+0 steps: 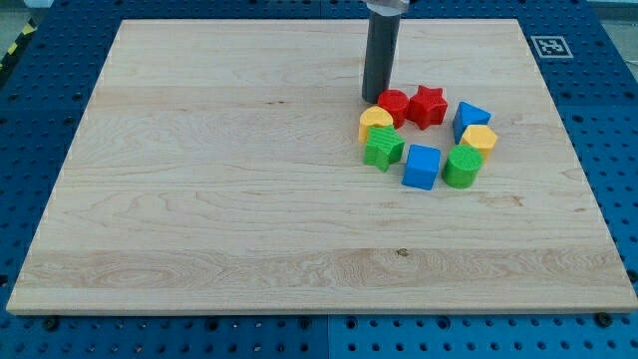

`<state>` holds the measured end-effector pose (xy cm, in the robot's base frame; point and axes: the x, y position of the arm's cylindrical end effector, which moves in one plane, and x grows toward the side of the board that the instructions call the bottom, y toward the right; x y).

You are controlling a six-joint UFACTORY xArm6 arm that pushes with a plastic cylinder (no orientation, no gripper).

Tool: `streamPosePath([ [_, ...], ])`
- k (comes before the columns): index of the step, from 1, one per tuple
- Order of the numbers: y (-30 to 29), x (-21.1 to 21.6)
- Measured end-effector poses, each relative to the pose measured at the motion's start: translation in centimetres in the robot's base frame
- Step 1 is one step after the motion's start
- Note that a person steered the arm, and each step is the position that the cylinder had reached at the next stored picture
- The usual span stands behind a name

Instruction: Point your arm at the yellow hexagon

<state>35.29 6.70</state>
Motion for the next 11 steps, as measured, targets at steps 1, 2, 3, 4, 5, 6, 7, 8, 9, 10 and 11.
streamPosePath([
  [1, 0.0, 0.0],
  [2, 0.0, -1.4],
  [3, 0.9, -6.1],
  [4, 10.4, -7.2],
  [5, 19.0, -3.3],
  [6, 23.0, 3.5],
  [7, 24.4, 10.7],
  [8, 20.8, 13.0],
  [9, 20.7, 12.3],
  [10, 18.2, 9.9],
  [11, 17.5, 9.3],
])
